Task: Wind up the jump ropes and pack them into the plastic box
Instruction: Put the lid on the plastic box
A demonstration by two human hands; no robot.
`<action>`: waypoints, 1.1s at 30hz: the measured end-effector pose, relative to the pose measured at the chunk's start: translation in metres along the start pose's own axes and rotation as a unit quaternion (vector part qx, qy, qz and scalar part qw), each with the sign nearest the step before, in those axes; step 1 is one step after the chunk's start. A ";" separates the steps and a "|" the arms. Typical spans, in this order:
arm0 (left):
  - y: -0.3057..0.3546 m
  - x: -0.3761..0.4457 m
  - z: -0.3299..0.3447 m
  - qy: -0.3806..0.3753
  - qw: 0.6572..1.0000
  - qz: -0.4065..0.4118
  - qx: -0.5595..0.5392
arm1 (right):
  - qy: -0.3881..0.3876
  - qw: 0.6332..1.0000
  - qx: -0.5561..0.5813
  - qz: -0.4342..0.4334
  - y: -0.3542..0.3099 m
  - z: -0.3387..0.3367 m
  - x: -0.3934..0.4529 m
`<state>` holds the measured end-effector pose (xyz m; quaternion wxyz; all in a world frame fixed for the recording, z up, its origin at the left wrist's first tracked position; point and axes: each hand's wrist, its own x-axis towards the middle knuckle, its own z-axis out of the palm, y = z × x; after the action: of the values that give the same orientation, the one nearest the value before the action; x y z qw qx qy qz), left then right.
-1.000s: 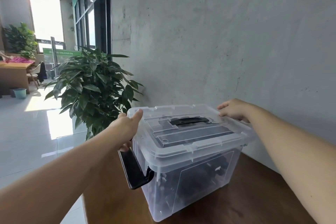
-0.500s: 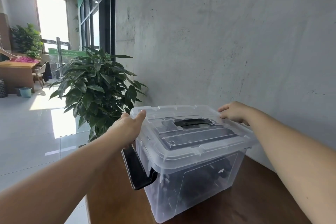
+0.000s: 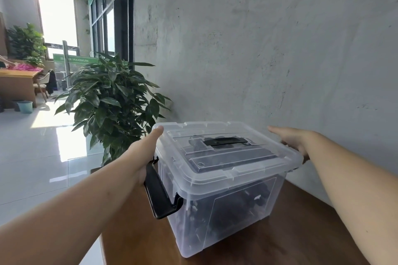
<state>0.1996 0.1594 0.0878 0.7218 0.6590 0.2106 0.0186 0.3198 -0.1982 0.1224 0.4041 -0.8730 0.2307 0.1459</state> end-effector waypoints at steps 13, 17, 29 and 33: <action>0.010 -0.012 -0.002 0.012 0.998 0.028 -0.060 | -0.033 0.999 0.026 -0.028 -0.004 -0.002 0.002; 0.013 -0.018 0.005 -0.010 0.999 0.027 -0.047 | -0.033 0.999 -0.010 -0.027 -0.006 0.004 -0.007; 0.003 -0.015 0.023 0.024 0.993 0.033 -0.114 | -0.058 0.991 0.122 -0.011 0.001 -0.002 -0.010; 0.001 -0.015 0.022 0.019 0.992 0.021 -0.120 | -0.070 0.989 0.133 -0.002 0.005 -0.006 0.005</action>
<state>0.1932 0.1340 0.0944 0.7909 0.5718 0.2061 0.0714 0.3218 -0.2074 0.1204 0.5326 -0.7994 0.2171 0.1739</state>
